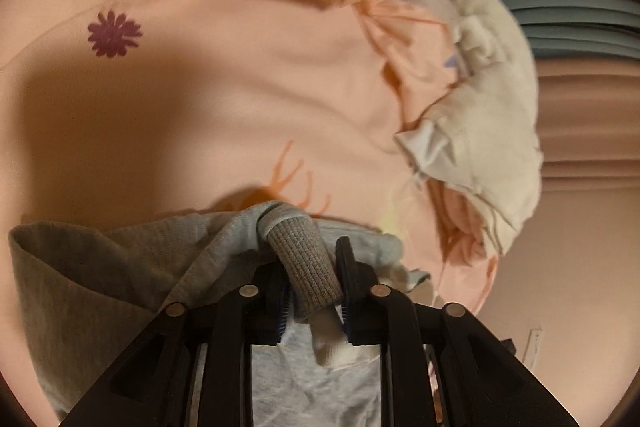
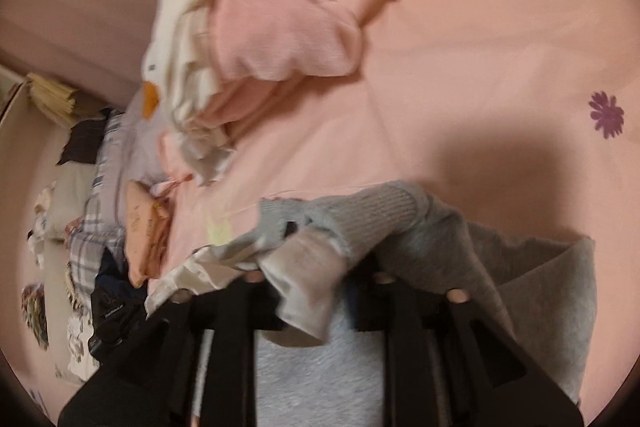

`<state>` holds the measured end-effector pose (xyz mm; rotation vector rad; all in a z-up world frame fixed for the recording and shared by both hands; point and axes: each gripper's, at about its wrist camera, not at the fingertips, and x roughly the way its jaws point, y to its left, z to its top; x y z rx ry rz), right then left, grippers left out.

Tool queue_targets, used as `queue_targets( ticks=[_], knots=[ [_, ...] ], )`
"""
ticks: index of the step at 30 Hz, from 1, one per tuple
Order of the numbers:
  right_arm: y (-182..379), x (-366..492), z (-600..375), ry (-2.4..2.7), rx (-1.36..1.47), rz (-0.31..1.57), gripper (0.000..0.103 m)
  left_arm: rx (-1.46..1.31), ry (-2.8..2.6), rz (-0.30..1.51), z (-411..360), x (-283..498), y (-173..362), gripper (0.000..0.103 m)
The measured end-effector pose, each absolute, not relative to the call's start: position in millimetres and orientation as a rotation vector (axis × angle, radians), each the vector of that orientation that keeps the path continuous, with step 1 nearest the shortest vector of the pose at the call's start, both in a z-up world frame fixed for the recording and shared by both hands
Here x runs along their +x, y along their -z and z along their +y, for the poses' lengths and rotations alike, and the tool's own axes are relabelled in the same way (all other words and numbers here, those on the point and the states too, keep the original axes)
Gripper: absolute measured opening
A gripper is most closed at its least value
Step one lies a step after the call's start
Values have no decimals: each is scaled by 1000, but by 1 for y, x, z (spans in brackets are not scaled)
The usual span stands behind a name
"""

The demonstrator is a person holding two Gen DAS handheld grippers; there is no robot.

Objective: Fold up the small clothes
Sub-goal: 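Carry the hem over toward the collar with both tools, then open both tools to release the hem onto the collar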

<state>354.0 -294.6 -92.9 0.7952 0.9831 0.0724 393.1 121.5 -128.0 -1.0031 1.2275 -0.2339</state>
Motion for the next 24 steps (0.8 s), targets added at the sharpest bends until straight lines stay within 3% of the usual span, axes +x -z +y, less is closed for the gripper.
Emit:
queue_targets(
  ticks=[1,6,7,9,10,12,19,24],
  knots=[
    [93,354,-299,-69,807,970,48,-1007,238,1236,123,396,127,18],
    [77,340,-319,-124,908,871,53,-982,281,1216,123,397,103,24],
    [74,337,-318,-124,887,875,55,-994,302,1210,123,397,98,32],
    [67,331,-318,-148,873,868,58,-1065,376,1227,124,401,97,59],
    [67,330,-322,-171,916,856,61,-1104,408,1238,125,402,98,77],
    [68,324,-335,-221,1059,807,68,-1121,325,1175,140,397,91,79],
    [54,311,-339,-171,964,773,68,-933,259,1126,149,374,74,79],
    [52,289,-291,-166,553,864,65,-729,268,1145,127,340,79,79]
  ],
)
